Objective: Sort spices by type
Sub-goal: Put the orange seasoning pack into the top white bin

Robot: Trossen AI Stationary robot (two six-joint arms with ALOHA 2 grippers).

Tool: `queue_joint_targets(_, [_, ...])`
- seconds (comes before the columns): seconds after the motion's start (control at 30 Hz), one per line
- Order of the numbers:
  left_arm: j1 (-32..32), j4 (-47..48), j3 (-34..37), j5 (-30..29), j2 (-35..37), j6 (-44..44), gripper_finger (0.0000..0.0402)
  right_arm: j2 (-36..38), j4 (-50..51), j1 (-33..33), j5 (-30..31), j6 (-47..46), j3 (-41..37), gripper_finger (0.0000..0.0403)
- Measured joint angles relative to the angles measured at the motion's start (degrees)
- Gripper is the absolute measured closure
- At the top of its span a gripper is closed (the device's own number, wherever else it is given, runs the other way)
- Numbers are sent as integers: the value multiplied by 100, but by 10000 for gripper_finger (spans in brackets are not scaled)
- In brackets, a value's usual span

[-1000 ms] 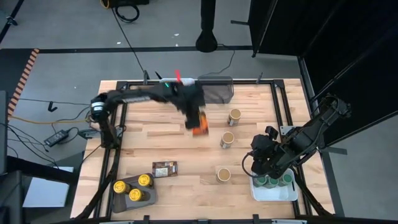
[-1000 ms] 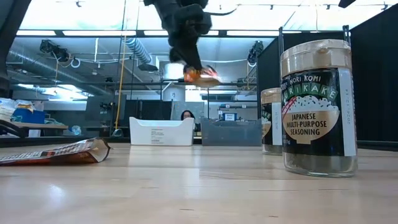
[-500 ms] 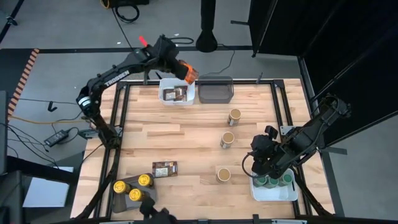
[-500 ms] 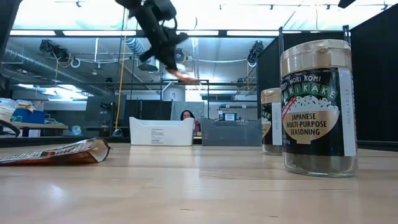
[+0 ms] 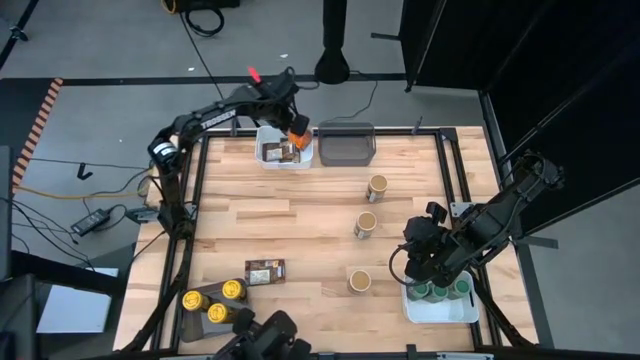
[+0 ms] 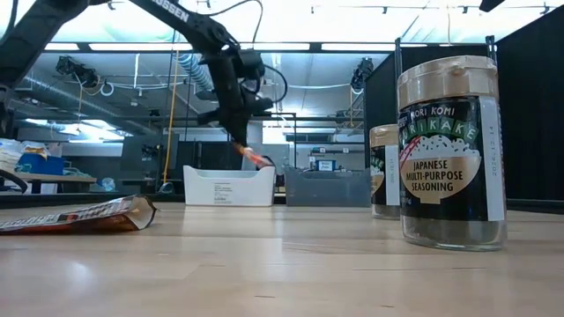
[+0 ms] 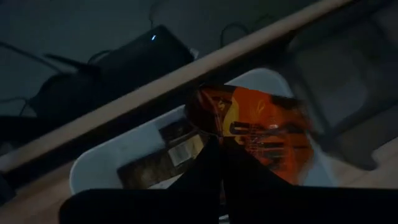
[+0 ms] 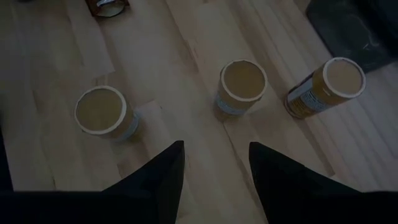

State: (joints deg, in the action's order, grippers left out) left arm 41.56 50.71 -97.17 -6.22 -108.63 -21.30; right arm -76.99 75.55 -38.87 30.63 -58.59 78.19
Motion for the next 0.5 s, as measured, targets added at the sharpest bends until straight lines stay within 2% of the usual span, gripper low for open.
queue_joint_targets(0.3, [0, 410, 0, -614, -131, 22, 387, 0, 2, 2, -2, -33, 0, 213])
queue_joint_targets(0.5, [-10, 470, 0, -242, -122, 310, 342, 0, 1, 1, -2, -33, 0, 213])
